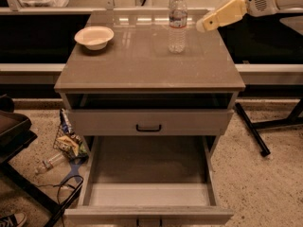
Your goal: Place water bottle into middle drawer
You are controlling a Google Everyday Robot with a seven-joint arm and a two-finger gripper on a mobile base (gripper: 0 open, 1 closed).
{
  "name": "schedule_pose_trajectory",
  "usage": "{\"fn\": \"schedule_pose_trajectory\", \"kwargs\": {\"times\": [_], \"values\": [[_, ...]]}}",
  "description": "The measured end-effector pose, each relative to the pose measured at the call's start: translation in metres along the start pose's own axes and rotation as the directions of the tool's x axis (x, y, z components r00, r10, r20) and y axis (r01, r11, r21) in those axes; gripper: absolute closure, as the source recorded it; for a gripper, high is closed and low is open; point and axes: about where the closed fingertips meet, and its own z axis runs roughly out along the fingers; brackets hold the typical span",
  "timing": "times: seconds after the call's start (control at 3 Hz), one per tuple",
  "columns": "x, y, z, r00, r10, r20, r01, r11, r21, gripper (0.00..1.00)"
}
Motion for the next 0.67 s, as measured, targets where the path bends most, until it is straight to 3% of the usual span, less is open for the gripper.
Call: {"fn": "schedule_pose_trajectory", "kwargs": {"times": [0.67], "values": [[0.002,-0.002,0.019,0.998,0.051,0.034,-0.051,0.9987,-0.002,0.00]]}}
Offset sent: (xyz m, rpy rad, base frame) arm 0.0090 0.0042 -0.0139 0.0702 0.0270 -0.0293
